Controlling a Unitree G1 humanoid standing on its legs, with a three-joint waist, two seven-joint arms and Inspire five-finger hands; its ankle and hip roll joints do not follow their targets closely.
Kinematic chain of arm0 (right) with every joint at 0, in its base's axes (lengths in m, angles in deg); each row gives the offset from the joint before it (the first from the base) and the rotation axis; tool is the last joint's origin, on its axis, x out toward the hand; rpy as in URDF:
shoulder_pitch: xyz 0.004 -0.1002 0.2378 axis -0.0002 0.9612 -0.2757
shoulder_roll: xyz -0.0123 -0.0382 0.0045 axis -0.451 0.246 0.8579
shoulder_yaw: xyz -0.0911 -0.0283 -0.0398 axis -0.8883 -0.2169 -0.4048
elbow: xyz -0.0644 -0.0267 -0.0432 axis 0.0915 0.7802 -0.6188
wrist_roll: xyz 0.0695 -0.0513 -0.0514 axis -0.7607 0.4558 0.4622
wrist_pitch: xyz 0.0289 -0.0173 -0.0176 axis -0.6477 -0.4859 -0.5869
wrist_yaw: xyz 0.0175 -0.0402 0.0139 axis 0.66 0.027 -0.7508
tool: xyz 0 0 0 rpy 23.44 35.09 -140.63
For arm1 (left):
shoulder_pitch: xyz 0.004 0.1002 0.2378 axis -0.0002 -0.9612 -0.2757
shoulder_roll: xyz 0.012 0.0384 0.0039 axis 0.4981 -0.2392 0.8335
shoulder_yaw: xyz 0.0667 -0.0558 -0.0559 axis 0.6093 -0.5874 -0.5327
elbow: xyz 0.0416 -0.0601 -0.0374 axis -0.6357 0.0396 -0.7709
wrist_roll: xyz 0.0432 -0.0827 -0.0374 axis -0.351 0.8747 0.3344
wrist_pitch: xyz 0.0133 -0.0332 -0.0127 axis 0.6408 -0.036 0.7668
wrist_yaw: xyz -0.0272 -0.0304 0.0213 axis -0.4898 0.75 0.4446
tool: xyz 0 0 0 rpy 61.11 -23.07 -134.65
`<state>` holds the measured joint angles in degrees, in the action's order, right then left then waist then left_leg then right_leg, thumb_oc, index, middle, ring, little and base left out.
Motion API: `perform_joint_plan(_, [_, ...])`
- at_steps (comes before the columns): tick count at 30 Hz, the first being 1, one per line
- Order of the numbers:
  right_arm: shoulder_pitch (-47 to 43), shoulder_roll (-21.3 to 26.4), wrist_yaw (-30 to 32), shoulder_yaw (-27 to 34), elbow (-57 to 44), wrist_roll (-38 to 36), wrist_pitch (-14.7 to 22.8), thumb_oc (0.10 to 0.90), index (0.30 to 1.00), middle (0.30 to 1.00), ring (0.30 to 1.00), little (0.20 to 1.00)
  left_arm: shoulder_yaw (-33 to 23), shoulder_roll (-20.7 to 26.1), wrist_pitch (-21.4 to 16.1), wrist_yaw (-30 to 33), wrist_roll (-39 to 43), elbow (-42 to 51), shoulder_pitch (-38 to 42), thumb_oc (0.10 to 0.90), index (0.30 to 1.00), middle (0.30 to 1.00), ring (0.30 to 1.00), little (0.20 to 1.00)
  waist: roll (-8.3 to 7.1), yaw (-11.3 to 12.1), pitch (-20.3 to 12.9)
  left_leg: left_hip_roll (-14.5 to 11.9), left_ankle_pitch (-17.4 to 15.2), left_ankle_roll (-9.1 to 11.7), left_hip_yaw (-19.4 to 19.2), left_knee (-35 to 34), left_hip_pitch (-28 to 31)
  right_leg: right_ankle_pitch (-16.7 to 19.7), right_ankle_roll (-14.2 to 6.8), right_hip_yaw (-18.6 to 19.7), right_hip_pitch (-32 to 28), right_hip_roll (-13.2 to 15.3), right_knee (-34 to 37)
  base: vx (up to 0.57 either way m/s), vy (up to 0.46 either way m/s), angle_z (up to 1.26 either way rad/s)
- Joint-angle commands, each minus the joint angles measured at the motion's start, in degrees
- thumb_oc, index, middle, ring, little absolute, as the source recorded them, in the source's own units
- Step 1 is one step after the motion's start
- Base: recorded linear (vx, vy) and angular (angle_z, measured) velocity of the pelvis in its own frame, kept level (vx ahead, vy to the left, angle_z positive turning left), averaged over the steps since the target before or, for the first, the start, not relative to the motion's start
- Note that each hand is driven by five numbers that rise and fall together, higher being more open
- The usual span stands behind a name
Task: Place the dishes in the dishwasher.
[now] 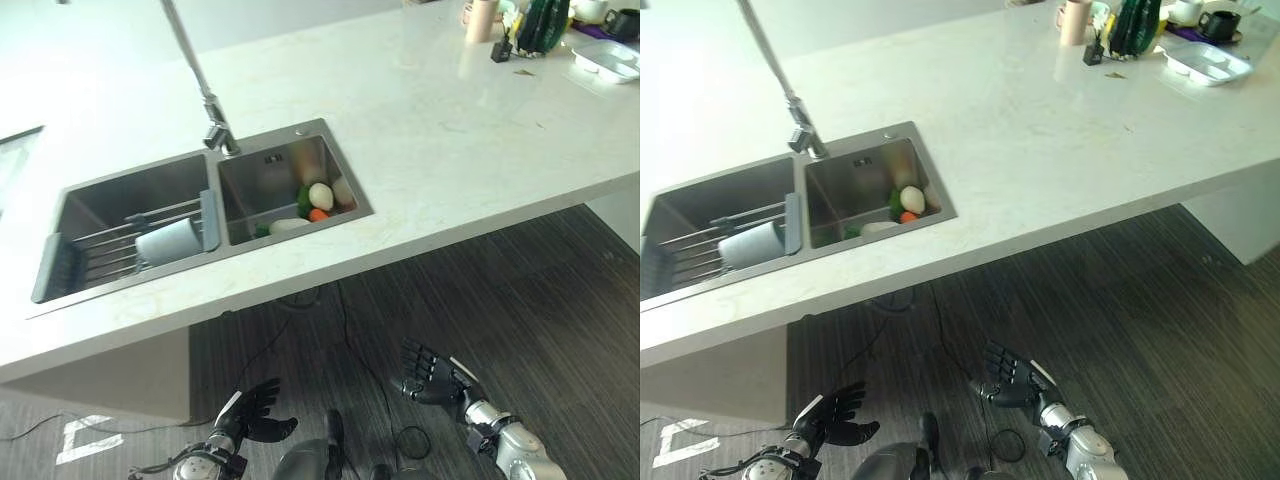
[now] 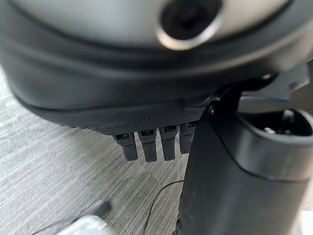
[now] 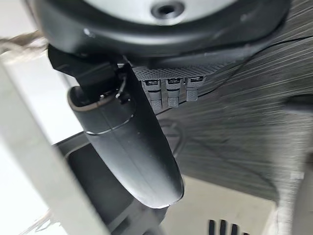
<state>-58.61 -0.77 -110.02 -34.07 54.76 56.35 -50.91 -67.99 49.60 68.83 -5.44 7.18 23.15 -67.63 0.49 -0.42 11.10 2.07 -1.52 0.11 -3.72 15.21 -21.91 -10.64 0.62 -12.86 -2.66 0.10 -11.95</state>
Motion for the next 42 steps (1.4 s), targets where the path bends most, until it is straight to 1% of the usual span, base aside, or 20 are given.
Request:
perform_joint_plan(1, [-2.16, 0.37, 0.36, 1.44, -5.08, 0.03, 4.72, 0.800, 0.900, 0.900, 0.900, 0.900, -1.34, 0.21, -2.21, 0.49, -0.72, 1.84, 0.51, 0.800, 0.900, 0.900, 0.900, 0.900, 1.36, 2.14, -0.06, -3.78, -6.10, 2.14, -2.33, 1.98, 8.93, -2.78, -5.79, 0.98, 5.91, 5.75, -5.24, 0.14, 0.175, -0.51])
perform_joint_plan(5, [-0.87, -0.07, 1.22, 2.65, -2.90, 0.39, 4.60, 0.800, 0.900, 0.900, 0.900, 0.900, -1.52, 0.17, -2.42, 0.31, -2.15, -2.52, 1.76, 0.800, 0.900, 0.900, 0.900, 0.900, 1.92, 0.90, -0.92, -4.62, -8.26, 1.83, -3.11, 1.98, 10.39, -2.63, -6.26, -0.98, 5.63, 6.47, -5.24, 0.11, 0.186, -0.04])
perform_joint_plan(9, [0.02, -0.46, 0.84, 3.91, -0.62, -0.18, 4.86, 0.800, 0.900, 0.900, 0.900, 0.900, -1.38, 1.02, -3.31, 0.90, -1.26, -5.07, 2.33, 0.800, 0.900, 0.900, 0.900, 0.900, 2.30, 0.30, -1.35, -3.73, -9.85, 0.97, -2.73, 1.98, 10.99, -2.11, -7.01, -1.19, 6.22, 7.16, -5.24, 0.07, 0.315, 0.31])
perform_joint_plan(10, [-4.06, -0.96, 2.29, 2.74, 4.39, 2.58, 3.47, 0.800, 0.900, 0.900, 0.900, 0.900, 0.68, 0.97, 0.53, 0.76, 0.32, -13.67, 3.75, 0.800, 0.900, 0.900, 0.900, 0.900, 2.13, 0.41, 0.15, 0.93, -13.10, -4.01, 0.74, 1.98, 13.22, 6.03, -9.33, -0.40, 10.62, 4.55, -13.45, 0.26, 0.208, 0.48])
perform_joint_plan(11, [-3.76, -0.11, 1.98, 4.14, 13.51, 3.25, 6.31, 0.800, 0.900, 0.900, 0.900, 0.900, 0.53, -0.32, 0.14, 2.53, -1.67, -20.34, 4.53, 0.800, 0.900, 0.900, 0.900, 0.900, 0.19, 0.42, 0.60, 1.04, -12.22, -2.16, -2.45, 1.98, 16.12, 0.62, -7.10, 0.12, 8.01, 5.19, -5.24, 0.26, 0.159, 0.47])
perform_joint_plan(12, [-3.56, -0.05, 2.45, 4.42, 13.70, 3.00, 6.47, 0.800, 0.900, 0.900, 0.900, 0.900, 0.71, -0.33, 0.09, 2.26, -2.27, -20.38, 4.66, 0.800, 0.900, 0.900, 0.900, 0.900, 0.11, 0.20, 0.49, 0.32, -11.89, -1.86, -4.11, 1.98, 16.07, 0.45, -7.01, -0.47, 7.93, 5.52, -5.24, 0.12, -0.382, 0.84])
perform_joint_plan(13, [-3.06, 0.21, 4.01, 5.17, 14.11, 2.24, 6.66, 0.800, 0.900, 0.900, 0.900, 0.900, 1.24, -0.45, 0.36, 1.61, -3.51, -20.27, 5.04, 0.800, 0.900, 0.900, 0.900, 0.900, -0.02, -0.42, 0.59, -1.78, -11.27, -0.92, -8.40, 1.98, 16.45, -0.14, -6.80, -2.04, 7.31, 6.44, -5.24, -0.03, 0.072, 1.14])
perform_joint_plan(14, [-2.92, 0.57, 5.42, 5.61, 14.16, 1.26, 6.59, 0.800, 0.900, 0.900, 0.900, 0.900, 1.65, -0.81, 0.99, 1.49, -3.67, -19.93, 5.29, 0.800, 0.900, 0.900, 0.900, 0.900, -0.12, -0.74, 1.08, -3.13, -10.61, 0.04, -9.97, 1.98, 16.82, -0.51, -6.64, -2.63, 6.64, 7.12, -5.24, -0.01, 0.251, 2.81])
perform_joint_plan(15, [-3.37, 1.17, 6.75, 6.06, 15.32, -0.43, 6.59, 0.800, 0.900, 0.900, 0.900, 0.900, 1.92, -1.78, 1.26, 2.35, -2.72, -20.21, 5.02, 0.800, 0.900, 0.900, 0.900, 0.900, -0.14, -0.19, 1.33, -3.70, -9.65, 1.08, -5.59, 1.98, 15.64, -0.74, -6.30, -0.72, 6.69, 7.54, -5.24, 0.00, 0.338, 2.29])
perform_joint_plan(17, [-3.92, 1.87, 5.92, 6.80, 17.34, -0.43, 7.17, 0.800, 0.900, 0.900, 0.900, 0.900, 0.61, -2.32, 0.83, 2.49, -2.01, -21.04, 4.78, 0.800, 0.900, 0.900, 0.900, 0.900, 0.51, 0.33, 0.72, -5.83, -9.40, 2.21, -1.19, 1.98, 14.15, -1.46, -6.08, 0.41, 6.86, 7.79, -5.24, 0.02, 0.452, 0.47])
perform_joint_plan(20, [-2.79, 1.87, 6.57, 7.96, 17.51, -0.73, 7.20, 0.800, 0.900, 0.900, 0.900, 0.900, 0.56, -1.70, 0.62, 1.14, -2.88, -21.64, 5.97, 0.800, 0.900, 0.900, 0.900, 0.900, 1.62, -1.04, 0.67, -7.97, -9.76, 2.80, -2.88, 1.98, 13.61, -2.06, -5.92, -1.62, 5.84, 8.51, -5.24, 0.05, 0.304, -0.02])
perform_joint_plan(22, [-1.43, 0.79, 4.27, 9.30, 19.99, -2.35, 8.80, 0.800, 0.900, 0.900, 0.900, 0.900, -0.27, -0.43, 0.46, 1.77, -3.40, -21.96, 6.75, 0.800, 0.900, 0.900, 0.900, 0.900, 2.07, -1.87, 0.90, -7.15, -10.89, 1.61, -2.29, 1.98, 14.64, -0.86, -6.96, -1.53, 5.25, 9.58, -5.24, 0.09, 0.310, 0.58])
perform_joint_plan(24, [-1.27, 0.11, 2.90, 9.61, 20.89, -0.67, 9.46, 0.800, 0.900, 0.900, 0.900, 0.900, -0.76, 0.35, -0.03, 2.12, -2.54, -22.04, 6.50, 0.800, 0.900, 0.900, 0.900, 0.900, 2.19, -2.01, 0.68, -6.78, -11.76, 1.11, -2.46, 1.98, 15.12, 0.15, -7.98, -1.31, 5.62, 10.52, -5.24, 0.04, 0.134, 0.11])
perform_joint_plan(27, [-1.51, -1.36, 1.98, 9.58, 23.77, 0.27, 11.06, 0.800, 0.900, 0.900, 0.900, 0.900, -1.19, 1.19, -1.59, 2.26, -2.36, -23.57, 6.06, 0.800, 0.900, 0.900, 0.900, 0.900, 1.59, -1.42, -0.55, -7.08, -12.99, 0.72, -4.55, 1.98, 14.97, 0.67, -9.57, -1.40, 6.78, 12.67, -5.24, 0.01, 0.028, -0.26])
perform_joint_plan(30, [-2.06, -1.80, 2.17, 9.43, 24.82, 1.84, 11.29, 0.800, 0.900, 0.900, 0.900, 0.900, -0.68, 0.74, -1.87, 2.14, -1.51, -24.23, 6.08, 0.800, 0.900, 0.900, 0.900, 0.900, 0.95, -0.97, -1.20, -7.33, -13.43, 0.81, -6.00, 1.98, 15.28, 0.12, -10.08, -1.24, 6.93, 13.44, -5.24, 0.00, -0.023, -0.22])
perform_joint_plan(33, [-2.48, -1.59, 3.56, 9.82, 27.27, 2.41, 10.70, 0.800, 0.900, 0.900, 0.900, 0.900, -0.26, -0.83, 0.21, 3.75, -0.83, -24.48, 5.69, 0.800, 0.900, 0.900, 0.900, 0.900, 0.45, -0.16, -1.92, -7.81, -13.63, 1.26, -7.16, 1.98, 15.79, -0.62, -10.22, -1.73, 6.34, 14.44, -5.24, 0.02, -0.068, -0.09])
perform_joint_plan(35, [-2.57, -1.05, 3.35, 10.90, 28.80, 2.30, 10.24, 0.800, 0.900, 0.900, 0.900, 0.900, -2.79, -0.74, 2.90, 8.13, 4.25, -25.22, 5.14, 0.800, 0.900, 0.900, 0.900, 0.900, 0.61, 0.19, -2.28, -8.12, -13.61, 1.82, -7.57, 1.98, 16.11, -0.75, -10.40, -2.06, 6.39, 15.28, -5.24, 0.02, -0.052, 0.03])
perform_joint_plan(37, [-2.28, -0.61, 2.79, 12.60, 30.30, 2.78, 10.82, 0.800, 0.900, 0.900, 0.900, 0.900, -10.32, 0.59, 4.57, 13.68, 12.54, -26.94, 3.82, 0.800, 0.900, 0.900, 0.900, 0.900, 1.20, 0.67, -2.60, -8.25, -13.30, 2.37, -7.34, 1.98, 16.14, -0.94, -10.31, -2.33, 6.28, 15.76, -5.24, 0.03, 0.011, -0.03])
perform_joint_plan(39, [-2.39, 0.31, 2.37, 13.61, 31.61, 3.14, 10.99, 0.800, 0.900, 0.900, 0.900, 0.900, -17.31, 3.20, 0.11, 19.10, 19.07, -29.48, 2.38, 0.800, 0.900, 0.900, 0.900, 0.900, 1.61, 1.08, -2.78, -8.29, -13.07, 2.66, -6.96, 1.98, 16.07, -1.15, -10.25, -2.43, 6.26, 16.05, -5.24, 0.03, 0.044, 0.01])
perform_joint_plan(42, [-2.36, 1.15, 2.22, 14.43, 32.44, 3.15, 10.98, 0.800, 0.900, 0.900, 0.900, 0.900, -23.29, 6.90, -5.02, 22.88, 19.64, -29.34, 0.45, 0.800, 0.900, 0.900, 0.900, 0.900, 2.03, 1.70, -2.96, -8.37, -12.90, 2.96, -6.60, 1.98, 15.98, -1.36, -10.21, -2.73, 6.18, 16.27, -5.24, 0.00, 0.012, 0.01])
